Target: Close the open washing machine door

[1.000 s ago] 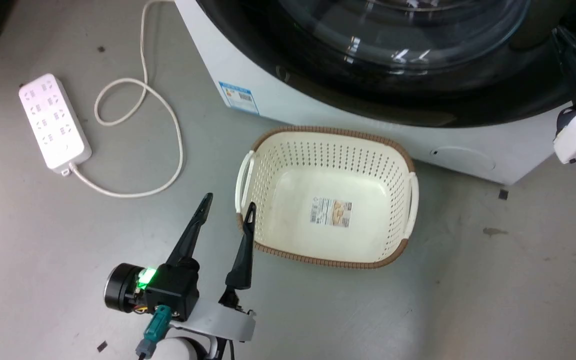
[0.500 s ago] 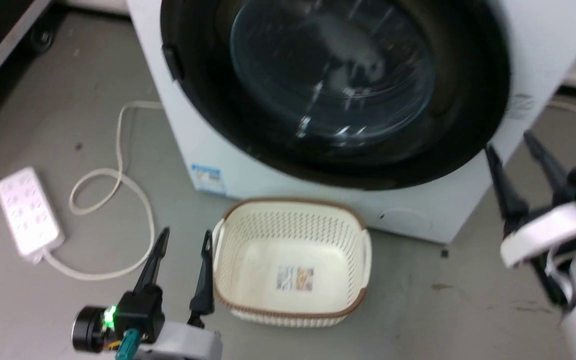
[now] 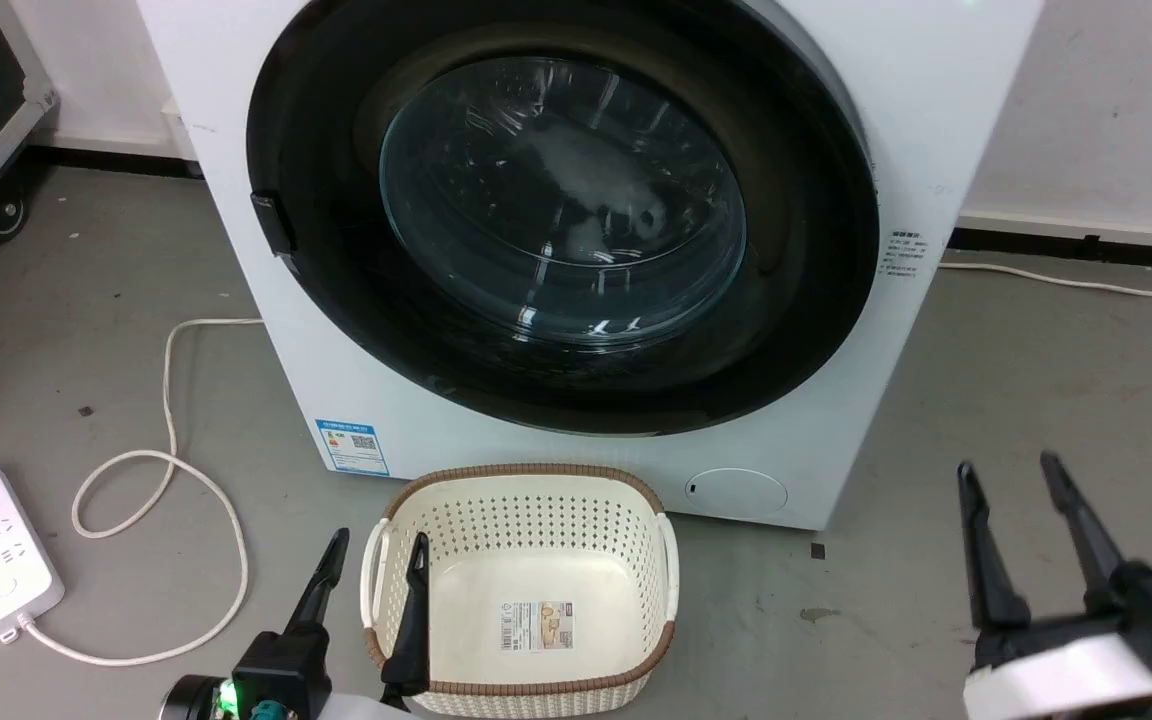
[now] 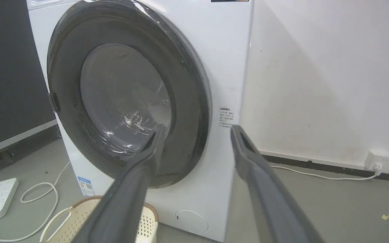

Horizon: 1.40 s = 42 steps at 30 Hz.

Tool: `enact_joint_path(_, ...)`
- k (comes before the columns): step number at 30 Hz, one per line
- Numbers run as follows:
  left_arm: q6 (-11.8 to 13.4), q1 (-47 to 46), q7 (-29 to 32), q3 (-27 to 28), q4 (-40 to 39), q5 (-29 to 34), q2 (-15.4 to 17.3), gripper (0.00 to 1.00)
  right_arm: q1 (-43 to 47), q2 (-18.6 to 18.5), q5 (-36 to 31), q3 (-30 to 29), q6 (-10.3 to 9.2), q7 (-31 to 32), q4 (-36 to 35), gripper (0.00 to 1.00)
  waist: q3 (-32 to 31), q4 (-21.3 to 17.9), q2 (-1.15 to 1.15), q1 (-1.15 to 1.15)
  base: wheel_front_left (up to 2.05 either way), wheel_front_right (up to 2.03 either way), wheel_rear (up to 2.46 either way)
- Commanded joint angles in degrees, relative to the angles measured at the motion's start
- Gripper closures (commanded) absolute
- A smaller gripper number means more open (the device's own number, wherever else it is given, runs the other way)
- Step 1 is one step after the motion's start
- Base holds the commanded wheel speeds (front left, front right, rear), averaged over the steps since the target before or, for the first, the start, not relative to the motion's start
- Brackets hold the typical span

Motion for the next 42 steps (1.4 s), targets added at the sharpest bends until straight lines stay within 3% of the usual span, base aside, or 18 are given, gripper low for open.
enact_joint_path(1,-0.2,0.7,-0.2,0.0,0.3,-0.1,0.2,0.00,1.7,0.9,-0.8,-0.4,-0.04,-0.2,-1.1,0.00,-0.1,-0.1,0.00,0.01,0.00,0.00,0.00)
enact_joint_path(14,-1.9,0.0,-0.2,-0.2,1.7,-0.8,0.0,0.00,5.6,2.8,-4.1,0.3,-0.04,-0.2,-2.5,0.00,-0.3,0.2,0.00,0.01,0.00,0.00,0.00)
enact_joint_path(15,-2.0,0.0,-0.2,-0.2,1.8,-0.8,0.0,1.00,5.6,2.8,-4.0,0.3,-0.04,-0.2,-2.5,1.00,-0.3,0.2,0.00,0.01,0.00,0.00,0.00)
enact_joint_path(42,-1.1,-0.5,3.3,1.3,0.2,0.7,-0.1,1.00,4.0,2.6,-4.5,0.8,0.00,3.2,-2.4,1.00,-0.1,-0.3,0.00,0.01,0.00,0.00,0.00)
